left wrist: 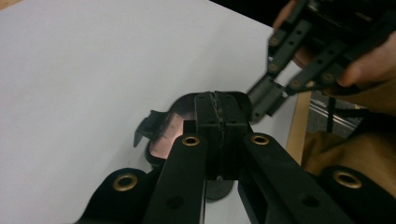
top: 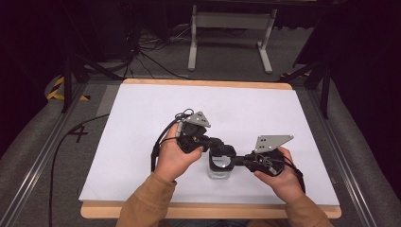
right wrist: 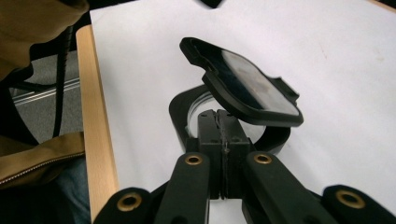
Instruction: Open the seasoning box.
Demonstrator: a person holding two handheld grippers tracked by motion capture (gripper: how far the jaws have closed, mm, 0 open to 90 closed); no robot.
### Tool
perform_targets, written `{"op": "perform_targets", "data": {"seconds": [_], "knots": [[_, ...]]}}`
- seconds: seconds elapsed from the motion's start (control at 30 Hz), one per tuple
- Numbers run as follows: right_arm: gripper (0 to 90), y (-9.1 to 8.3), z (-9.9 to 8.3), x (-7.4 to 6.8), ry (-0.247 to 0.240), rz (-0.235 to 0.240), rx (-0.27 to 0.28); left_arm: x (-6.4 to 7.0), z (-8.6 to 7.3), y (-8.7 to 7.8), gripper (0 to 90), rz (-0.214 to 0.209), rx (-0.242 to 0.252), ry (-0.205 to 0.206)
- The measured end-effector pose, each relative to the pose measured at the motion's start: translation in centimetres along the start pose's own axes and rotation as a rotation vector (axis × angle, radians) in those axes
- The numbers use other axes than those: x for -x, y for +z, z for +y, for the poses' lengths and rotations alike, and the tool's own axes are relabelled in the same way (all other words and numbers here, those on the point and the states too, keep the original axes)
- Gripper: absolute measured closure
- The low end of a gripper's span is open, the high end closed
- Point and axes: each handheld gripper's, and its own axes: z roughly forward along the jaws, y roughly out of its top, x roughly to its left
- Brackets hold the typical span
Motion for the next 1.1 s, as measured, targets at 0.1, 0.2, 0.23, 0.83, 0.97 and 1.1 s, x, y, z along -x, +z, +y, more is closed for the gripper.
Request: {"op": "perform_targets", "data": {"seconds": [0.1, 0.2, 0.23, 0.83, 0.97, 1.1], "knots": [[89.9, 0.1, 0.4, 0.3, -0.004, 0.000, 0.015, 0.6, -0.2, -0.5, 90.0, -0.004, -0.032, 0.008], [89.9, 0.1, 0.6, 0.4, -0.003, -0.001, 0.023, 1.0, -0.4, -0.4, 90.0, -0.005, -0.041, 0.007], [89.9, 0.0, 0.8, 0.6, 0.001, -0.003, 0.031, 1.2, -0.5, -0.2, 90.0, -0.003, -0.063, 0.012], [89.8, -0.3, 0.9, 0.6, 0.014, -0.006, 0.065, 0.9, -0.4, 3.0, 89.6, 0.083, -0.180, 0.051], [89.8, 0.0, 0.5, 0.3, 0.011, -0.003, 0.035, 0.5, -0.1, 2.7, 89.6, 0.103, -0.131, 0.045], [89.8, 0.5, 0.0, 0.1, 0.004, -0.003, -0.015, 0.0, 0.0, 2.5, 89.5, 0.107, -0.090, 0.036]]}}
